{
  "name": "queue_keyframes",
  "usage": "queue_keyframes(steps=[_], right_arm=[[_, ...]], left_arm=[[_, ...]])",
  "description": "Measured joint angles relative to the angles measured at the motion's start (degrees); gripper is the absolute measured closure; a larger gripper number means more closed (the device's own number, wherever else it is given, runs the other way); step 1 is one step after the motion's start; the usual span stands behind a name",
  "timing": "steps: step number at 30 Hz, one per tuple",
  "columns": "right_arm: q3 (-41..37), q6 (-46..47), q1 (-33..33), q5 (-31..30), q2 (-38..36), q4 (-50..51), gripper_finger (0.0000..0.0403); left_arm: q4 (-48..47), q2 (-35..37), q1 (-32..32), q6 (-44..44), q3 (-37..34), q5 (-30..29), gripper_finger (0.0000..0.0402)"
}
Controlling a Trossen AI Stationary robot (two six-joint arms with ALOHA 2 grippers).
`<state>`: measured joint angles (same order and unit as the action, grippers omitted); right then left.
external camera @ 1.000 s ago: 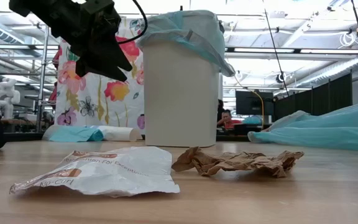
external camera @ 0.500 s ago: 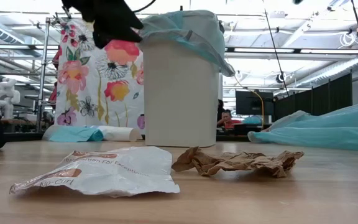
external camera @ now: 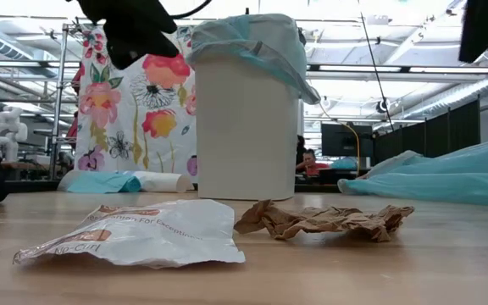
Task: Place trash/remove bag and relplace
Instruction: Put the brown paper into the trash bin
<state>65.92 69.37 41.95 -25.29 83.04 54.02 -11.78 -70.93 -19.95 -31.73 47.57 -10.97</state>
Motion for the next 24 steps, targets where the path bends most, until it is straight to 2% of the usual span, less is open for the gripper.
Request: queue_keyframes(steps=[6,12,17,24], right_arm=[[-7.1,-26.0,-0.6,0.3,2.7,-22.4,0.0205],[-7.8,-42.2,-3.8,4.6,8.6,-31.2,0.0205],[-7.8,-48.2,-7.0,10.3,14.9,-36.1,0.0205],[-7.5,-54.6,-10.2,10.7,21.1,-41.3,0.0205]], left_arm=[[3.3,-2.2,-1.2,-8.4,0.0,0.0,0.0252],[5.1,-2.4,-2.0,-14.5,0.0,-0.2,0.0252],[5.3,-2.4,-3.1,-19.2,0.0,-0.4,0.0252],[5.3,-2.4,-5.6,-24.8,0.0,-3.5,0.0252]])
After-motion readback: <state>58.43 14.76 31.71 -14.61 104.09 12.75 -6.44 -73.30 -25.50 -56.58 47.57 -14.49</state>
